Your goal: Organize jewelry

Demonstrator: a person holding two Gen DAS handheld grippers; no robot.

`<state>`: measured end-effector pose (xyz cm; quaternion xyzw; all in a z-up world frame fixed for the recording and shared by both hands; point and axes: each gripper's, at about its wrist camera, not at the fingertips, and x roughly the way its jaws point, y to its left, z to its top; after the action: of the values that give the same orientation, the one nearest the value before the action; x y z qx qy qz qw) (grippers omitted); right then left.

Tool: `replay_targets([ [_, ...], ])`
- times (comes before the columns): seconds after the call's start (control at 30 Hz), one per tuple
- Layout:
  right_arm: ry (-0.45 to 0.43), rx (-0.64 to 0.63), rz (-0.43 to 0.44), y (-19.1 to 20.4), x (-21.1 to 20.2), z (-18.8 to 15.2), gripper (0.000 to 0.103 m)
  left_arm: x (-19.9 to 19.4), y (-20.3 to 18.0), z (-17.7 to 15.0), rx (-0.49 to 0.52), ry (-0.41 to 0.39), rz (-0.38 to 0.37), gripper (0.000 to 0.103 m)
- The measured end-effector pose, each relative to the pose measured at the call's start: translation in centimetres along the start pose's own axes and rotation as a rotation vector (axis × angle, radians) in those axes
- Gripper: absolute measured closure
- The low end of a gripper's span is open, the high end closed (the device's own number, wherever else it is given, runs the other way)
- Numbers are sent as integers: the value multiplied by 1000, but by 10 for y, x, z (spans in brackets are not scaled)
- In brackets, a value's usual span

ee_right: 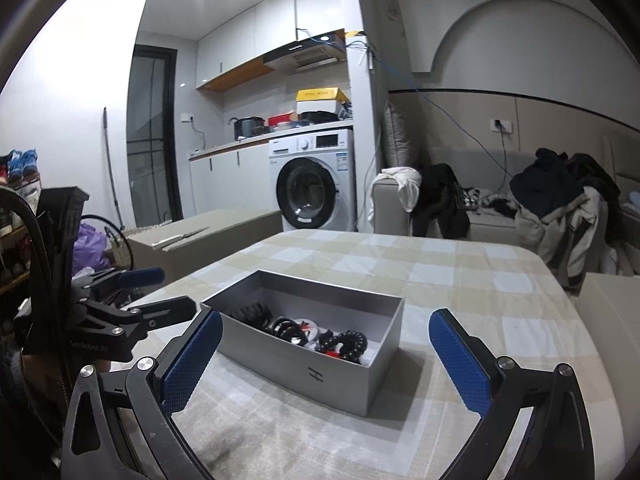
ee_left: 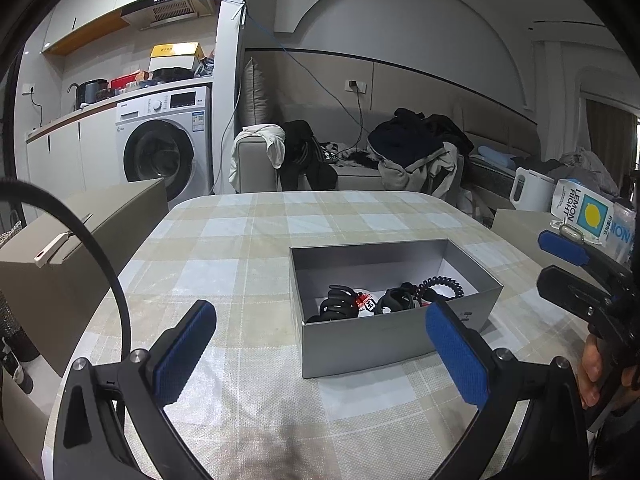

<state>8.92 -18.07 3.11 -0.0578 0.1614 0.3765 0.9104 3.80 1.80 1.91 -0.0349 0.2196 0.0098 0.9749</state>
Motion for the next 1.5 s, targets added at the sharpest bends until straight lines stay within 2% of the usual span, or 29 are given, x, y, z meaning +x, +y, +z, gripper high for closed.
replay_targets([
  [1.5,-12,-15,24,3,0,-2,0,-1,-4,-1,21,-5,11,1],
])
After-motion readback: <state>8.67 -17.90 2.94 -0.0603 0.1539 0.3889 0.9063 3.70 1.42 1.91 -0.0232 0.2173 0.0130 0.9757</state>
